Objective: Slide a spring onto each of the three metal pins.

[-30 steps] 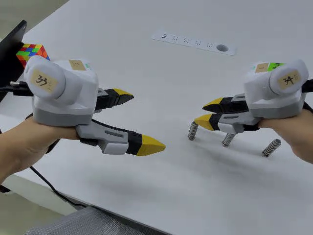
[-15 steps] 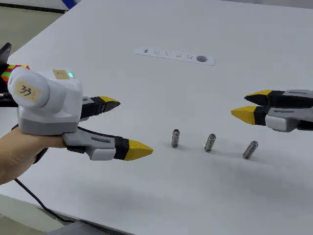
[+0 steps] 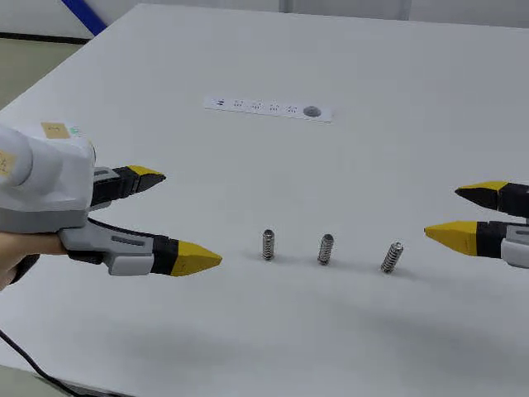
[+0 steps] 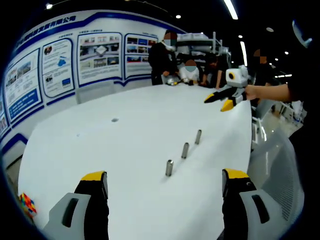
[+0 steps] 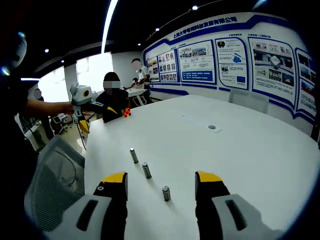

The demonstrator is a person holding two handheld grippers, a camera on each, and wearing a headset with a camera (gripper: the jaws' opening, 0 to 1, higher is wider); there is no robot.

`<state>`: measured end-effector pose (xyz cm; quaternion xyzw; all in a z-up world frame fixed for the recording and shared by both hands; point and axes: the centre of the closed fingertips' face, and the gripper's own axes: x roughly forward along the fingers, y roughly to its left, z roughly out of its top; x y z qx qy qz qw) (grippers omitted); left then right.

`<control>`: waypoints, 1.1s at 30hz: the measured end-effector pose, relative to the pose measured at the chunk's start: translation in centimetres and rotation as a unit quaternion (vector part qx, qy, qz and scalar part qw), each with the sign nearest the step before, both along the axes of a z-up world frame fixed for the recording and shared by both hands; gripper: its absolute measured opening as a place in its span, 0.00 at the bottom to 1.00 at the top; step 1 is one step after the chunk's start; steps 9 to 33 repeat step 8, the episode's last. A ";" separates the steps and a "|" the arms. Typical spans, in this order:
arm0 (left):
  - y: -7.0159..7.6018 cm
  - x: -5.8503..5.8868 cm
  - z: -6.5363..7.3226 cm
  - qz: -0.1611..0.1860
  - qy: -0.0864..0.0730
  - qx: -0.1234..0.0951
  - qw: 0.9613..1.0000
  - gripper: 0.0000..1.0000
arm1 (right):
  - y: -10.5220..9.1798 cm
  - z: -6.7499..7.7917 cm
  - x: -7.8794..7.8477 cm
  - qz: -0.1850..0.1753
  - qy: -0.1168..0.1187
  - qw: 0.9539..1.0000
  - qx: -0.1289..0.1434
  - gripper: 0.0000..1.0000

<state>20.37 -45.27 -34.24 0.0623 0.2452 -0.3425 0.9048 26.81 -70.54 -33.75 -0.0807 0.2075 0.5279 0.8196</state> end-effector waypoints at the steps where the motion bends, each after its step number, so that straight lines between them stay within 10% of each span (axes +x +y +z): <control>1: -0.1 0.0 0.0 -0.002 0.000 0.000 1.000 0.98 | -0.1 -0.1 -0.3 0.009 0.000 1.000 -0.004 0.57; 33: -0.7 -0.4 0.3 -0.012 0.001 0.001 1.000 1.00 | -1.0 -0.1 -1.4 0.034 -0.011 0.999 -0.016 0.67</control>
